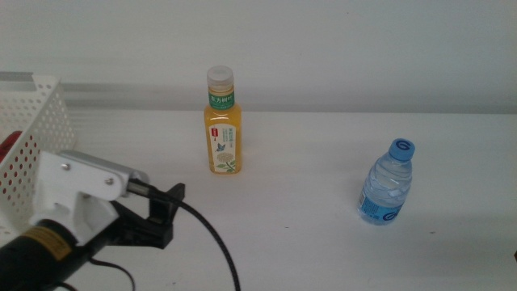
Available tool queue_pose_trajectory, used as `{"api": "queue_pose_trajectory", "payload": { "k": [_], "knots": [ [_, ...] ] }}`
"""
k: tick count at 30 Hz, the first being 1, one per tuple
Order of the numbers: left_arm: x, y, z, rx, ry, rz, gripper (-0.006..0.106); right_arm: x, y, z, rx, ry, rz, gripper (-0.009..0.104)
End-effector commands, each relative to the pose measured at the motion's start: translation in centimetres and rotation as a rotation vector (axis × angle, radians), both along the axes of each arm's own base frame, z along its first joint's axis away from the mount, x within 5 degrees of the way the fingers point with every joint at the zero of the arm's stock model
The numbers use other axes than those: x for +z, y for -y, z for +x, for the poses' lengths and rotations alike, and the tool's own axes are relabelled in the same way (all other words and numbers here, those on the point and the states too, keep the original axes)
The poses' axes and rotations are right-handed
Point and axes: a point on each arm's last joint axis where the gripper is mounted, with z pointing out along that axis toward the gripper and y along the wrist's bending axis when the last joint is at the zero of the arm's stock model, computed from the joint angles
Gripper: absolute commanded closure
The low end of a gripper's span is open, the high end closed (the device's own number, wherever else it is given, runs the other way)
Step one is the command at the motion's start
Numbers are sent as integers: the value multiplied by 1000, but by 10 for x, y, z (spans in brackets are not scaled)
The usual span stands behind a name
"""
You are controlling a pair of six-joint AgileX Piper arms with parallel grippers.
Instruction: Use arms to grab the bottles and put them into the dustbin to the left of the table.
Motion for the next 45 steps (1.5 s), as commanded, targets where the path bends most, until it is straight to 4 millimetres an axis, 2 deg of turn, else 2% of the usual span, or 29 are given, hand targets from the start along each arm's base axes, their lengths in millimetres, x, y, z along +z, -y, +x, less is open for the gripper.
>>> {"api": "queue_pose_trajectory", "payload": {
  "k": [1, 22, 35, 45],
  "knots": [
    [-5, 5, 6, 14, 19, -41, 7, -11, 0, -1, -3, 8, -11, 7],
    [-37, 38, 58, 51, -30, -50, 7, -11, 0, -1, -3, 8, -11, 7],
    [-53, 70, 89, 52, -30, -86, 7, -11, 0, -1, -3, 8, -11, 7],
    [-64, 80, 107, 63, -5, -95, 7, -11, 0, -1, -3, 8, -11, 7]
  ]
}}
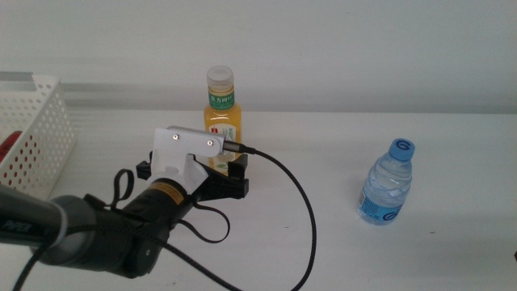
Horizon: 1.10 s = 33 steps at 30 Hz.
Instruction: Use arms to grab the bottles and put them into the dustbin to the left of the table.
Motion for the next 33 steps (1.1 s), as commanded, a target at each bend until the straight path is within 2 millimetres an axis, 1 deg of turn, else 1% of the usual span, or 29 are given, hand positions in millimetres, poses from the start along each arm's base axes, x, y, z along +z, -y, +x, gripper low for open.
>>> {"api": "queue_pose_trajectory", "payload": {
  "k": [1, 8, 13, 18, 24, 33],
  "knots": [
    [0, 4, 5, 12, 26, -23, 7, -11, 0, -1, -3, 8, -11, 7],
    [-4, 10, 18, 28, 39, -37, 7, -11, 0, -1, -3, 8, -11, 7],
    [-11, 12, 24, 59, 25, -59, 7, -11, 0, -1, -3, 8, -11, 7],
    [-16, 13, 27, 65, 28, -57, 7, -11, 0, -1, -3, 8, -11, 7],
    [-21, 14, 30, 86, 32, -103, 7, -11, 0, -1, -3, 8, -11, 7],
    [-22, 13, 30, 91, 30, -91, 7, -11, 0, -1, -3, 8, -11, 7]
  ]
}}
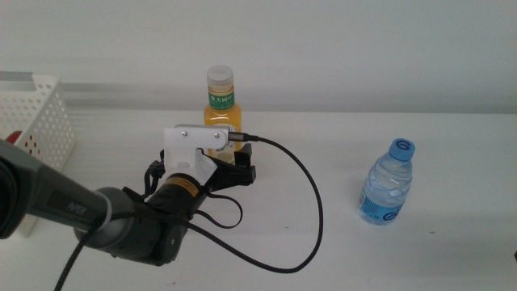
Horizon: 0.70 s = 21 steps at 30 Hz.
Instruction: Use arms to grab the bottles and put them into the dustbin to the left of the table.
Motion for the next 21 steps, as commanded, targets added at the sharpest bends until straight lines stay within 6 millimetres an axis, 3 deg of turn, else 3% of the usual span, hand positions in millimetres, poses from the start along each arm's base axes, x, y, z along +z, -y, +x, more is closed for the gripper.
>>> {"api": "queue_pose_trajectory", "payload": {
  "k": [1, 21],
  "knots": [
    [1, 2, 1, 6, 14, 0, 7, -11, 0, -1, -3, 8, -11, 7],
    [1, 5, 24, 8, 22, 17, 7, -11, 0, -1, -3, 8, -11, 7]
  ]
}}
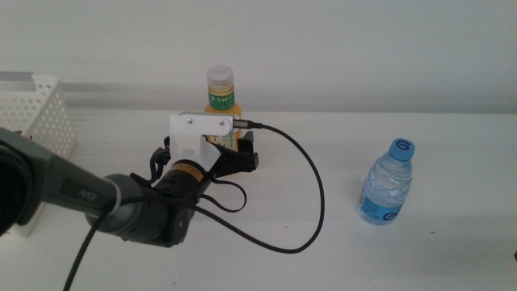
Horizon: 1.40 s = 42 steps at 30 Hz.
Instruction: Use arms to grab the bottles and put them into the dustbin to the left of the table.
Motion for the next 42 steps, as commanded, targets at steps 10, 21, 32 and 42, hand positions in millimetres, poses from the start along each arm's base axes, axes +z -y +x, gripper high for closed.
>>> {"api": "queue_pose_trajectory", "payload": {
  "k": [10, 21, 32, 42],
  "knots": [
    [-9, 9, 17, -1, 4, -9, 7, -11, 0, -1, -3, 8, -11, 7],
    [-19, 14, 29, 15, 15, -17, 7, -11, 0, -1, -3, 8, -11, 7],
    [-22, 12, 36, 35, 19, -16, 7, -11, 0, -1, -3, 8, -11, 7],
    [-21, 6, 40, 27, 25, -10, 7, -11, 0, -1, -3, 8, -11, 7]
  ]
}}
